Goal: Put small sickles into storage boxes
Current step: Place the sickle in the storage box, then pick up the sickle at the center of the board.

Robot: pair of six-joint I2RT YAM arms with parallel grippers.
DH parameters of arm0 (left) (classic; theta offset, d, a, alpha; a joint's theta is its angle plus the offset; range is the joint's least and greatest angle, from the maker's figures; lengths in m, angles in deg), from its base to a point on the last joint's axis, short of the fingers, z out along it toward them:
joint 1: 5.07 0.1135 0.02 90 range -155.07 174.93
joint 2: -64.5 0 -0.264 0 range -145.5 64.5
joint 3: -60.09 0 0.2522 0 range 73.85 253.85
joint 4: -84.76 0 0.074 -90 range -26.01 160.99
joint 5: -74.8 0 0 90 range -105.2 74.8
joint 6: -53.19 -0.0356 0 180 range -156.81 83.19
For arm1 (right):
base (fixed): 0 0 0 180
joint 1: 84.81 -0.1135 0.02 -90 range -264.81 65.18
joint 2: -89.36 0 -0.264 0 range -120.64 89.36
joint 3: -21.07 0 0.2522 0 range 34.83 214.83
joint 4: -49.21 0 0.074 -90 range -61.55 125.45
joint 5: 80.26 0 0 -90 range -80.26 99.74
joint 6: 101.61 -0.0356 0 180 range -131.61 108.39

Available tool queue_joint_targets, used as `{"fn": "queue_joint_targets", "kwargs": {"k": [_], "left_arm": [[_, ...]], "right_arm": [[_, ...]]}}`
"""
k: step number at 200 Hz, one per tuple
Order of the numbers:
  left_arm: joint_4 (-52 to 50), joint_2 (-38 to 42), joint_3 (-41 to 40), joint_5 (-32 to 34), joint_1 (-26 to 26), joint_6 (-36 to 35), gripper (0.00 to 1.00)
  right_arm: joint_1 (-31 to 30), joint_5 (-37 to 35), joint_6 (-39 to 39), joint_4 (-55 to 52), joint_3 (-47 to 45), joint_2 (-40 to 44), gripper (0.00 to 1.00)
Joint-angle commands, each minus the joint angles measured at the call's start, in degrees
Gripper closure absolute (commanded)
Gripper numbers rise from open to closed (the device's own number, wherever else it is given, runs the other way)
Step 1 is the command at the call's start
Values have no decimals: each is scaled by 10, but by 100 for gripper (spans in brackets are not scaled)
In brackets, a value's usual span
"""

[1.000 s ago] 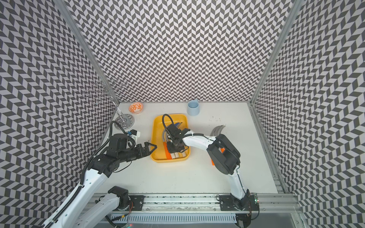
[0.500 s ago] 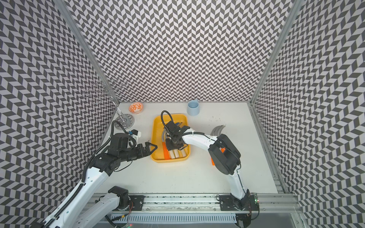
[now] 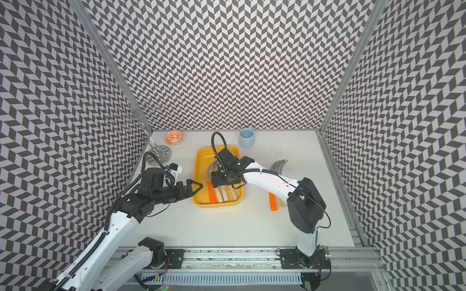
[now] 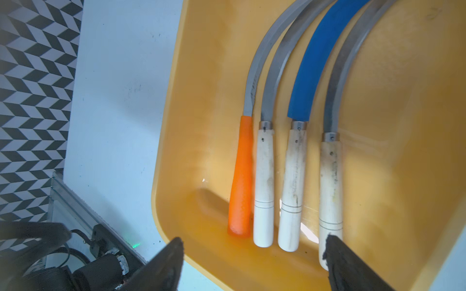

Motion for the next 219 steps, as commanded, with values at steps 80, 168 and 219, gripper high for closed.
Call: {"fn": "queue_joint_targets", "kwargs": {"k": [80, 168, 219], "left_arm": [[79, -4, -11, 30, -120, 76, 0], [159, -42, -48, 89, -263, 138, 0], [203, -77, -67, 122, -340, 164, 0]], "right_arm": [[44, -46, -21, -19, -137, 149, 0], [115, -88, -30, -48, -297, 261, 0], [146, -106, -25, -37, -371, 278, 0]]}}
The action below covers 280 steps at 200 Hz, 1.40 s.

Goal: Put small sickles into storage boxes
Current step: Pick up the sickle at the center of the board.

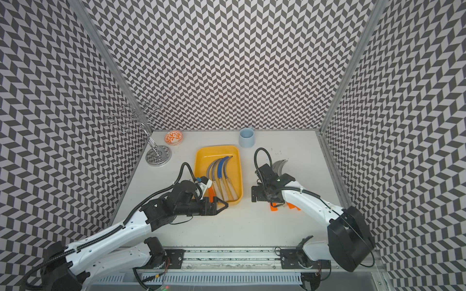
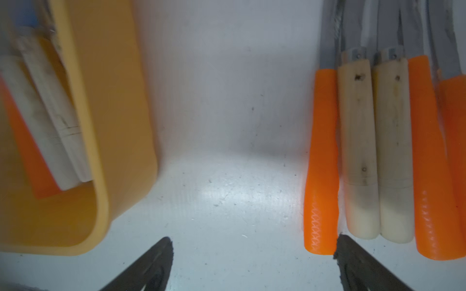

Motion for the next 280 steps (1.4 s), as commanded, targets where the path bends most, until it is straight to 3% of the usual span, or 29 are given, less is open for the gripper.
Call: {"fn": "queue_joint_targets", "kwargs": {"k": [1, 57, 151, 217, 253, 280], "left_arm": [[44, -10, -6, 30, -26, 22, 0], [63, -40, -8, 46, -68, 33, 0], [39, -40, 5, 53, -70, 17, 0], [31, -43, 9, 55, -71, 9, 0], [31, -44, 10, 56, -69, 7, 0], [30, -46, 14, 57, -68, 3, 0]], "right_arm": [[6, -22, -3, 11, -18, 16, 1], [13, -16, -8, 33, -31, -19, 4], [12, -28, -23, 57, -42, -69, 26], [13, -45, -26, 64, -39, -94, 27], [13, -23, -29, 90, -52, -108, 45], [12, -20, -29, 96, -58, -115, 52]]}}
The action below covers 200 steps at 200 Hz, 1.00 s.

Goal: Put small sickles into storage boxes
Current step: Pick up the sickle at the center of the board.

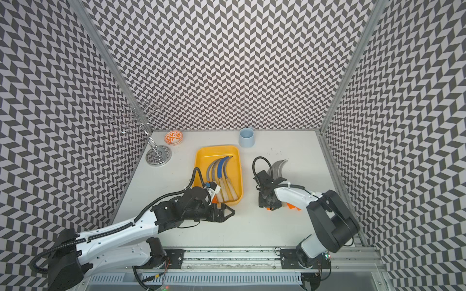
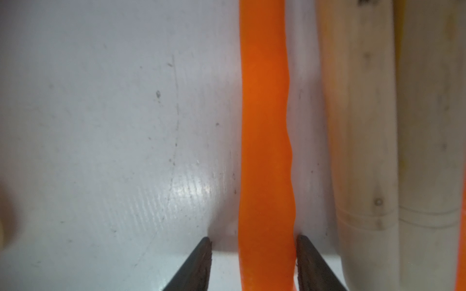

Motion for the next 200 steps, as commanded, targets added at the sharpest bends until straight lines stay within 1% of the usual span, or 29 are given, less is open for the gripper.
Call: {"fn": "queue_joint_targets", "kwargs": {"k": [1, 26, 38, 48, 72, 89, 112, 174, 200], "left_arm": [[-6, -3, 21, 10, -2, -8, 0], [-10, -4, 24, 10, 0, -11, 0], [-12, -3, 25, 10, 2, -13, 0], [-14, -3, 27, 11, 4, -14, 0], [-22, 0, 31, 11, 9, -18, 0], [-27, 4, 34, 12, 13, -20, 0], [-32, 9, 36, 11, 19, -22, 0], [-56, 15, 57, 13, 42, -42, 0], [-60, 15, 63, 7, 58, -49, 0]], "right_arm": [[3, 8, -6, 24, -14, -14, 53], [3, 8, -6, 28, -16, -22, 60], [3, 8, -6, 29, -17, -26, 67], [3, 8, -6, 31, -18, -28, 70], [3, 8, -7, 30, -19, -26, 83], [3, 6, -4, 25, -16, -20, 88], [3, 3, -2, 13, -7, -7, 90], [3, 14, 18, -26, 41, 54, 91], [3, 14, 29, -38, 63, 62, 91]]}}
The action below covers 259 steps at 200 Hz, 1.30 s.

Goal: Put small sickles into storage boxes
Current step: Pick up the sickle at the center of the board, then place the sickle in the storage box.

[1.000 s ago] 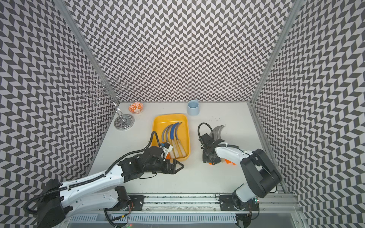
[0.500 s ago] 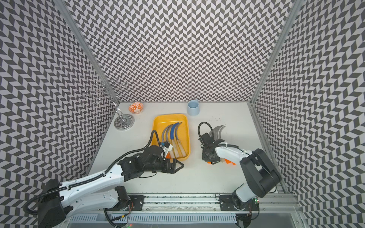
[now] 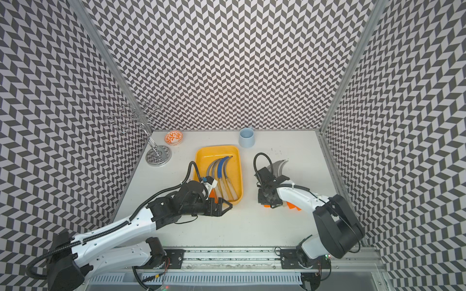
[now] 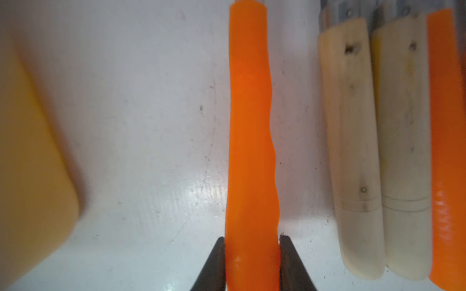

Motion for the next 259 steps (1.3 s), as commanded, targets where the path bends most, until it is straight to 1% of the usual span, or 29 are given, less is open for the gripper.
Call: {"fn": "queue_joint_targets", "kwargs": {"k": [1, 56, 82, 149, 191, 259], "left_arm": [[-13, 9, 19, 4, 14, -16, 0], [-17, 6, 31, -13, 46, -31, 0], [-21, 5, 35, -17, 54, -37, 0], [-31, 5, 46, -28, 75, -51, 0], [-51, 6, 61, -38, 103, -72, 0], [-71, 19, 69, -44, 139, -91, 0]], "right_arm": [[0, 2, 15, -10, 30, 20, 91], [0, 6, 19, -20, 59, 22, 92], [1, 5, 20, -25, 68, 23, 93], [1, 12, 20, -43, 104, 27, 93], [-2, 23, 19, -48, 124, 25, 93], [-34, 31, 13, -57, 166, 18, 93]]}}
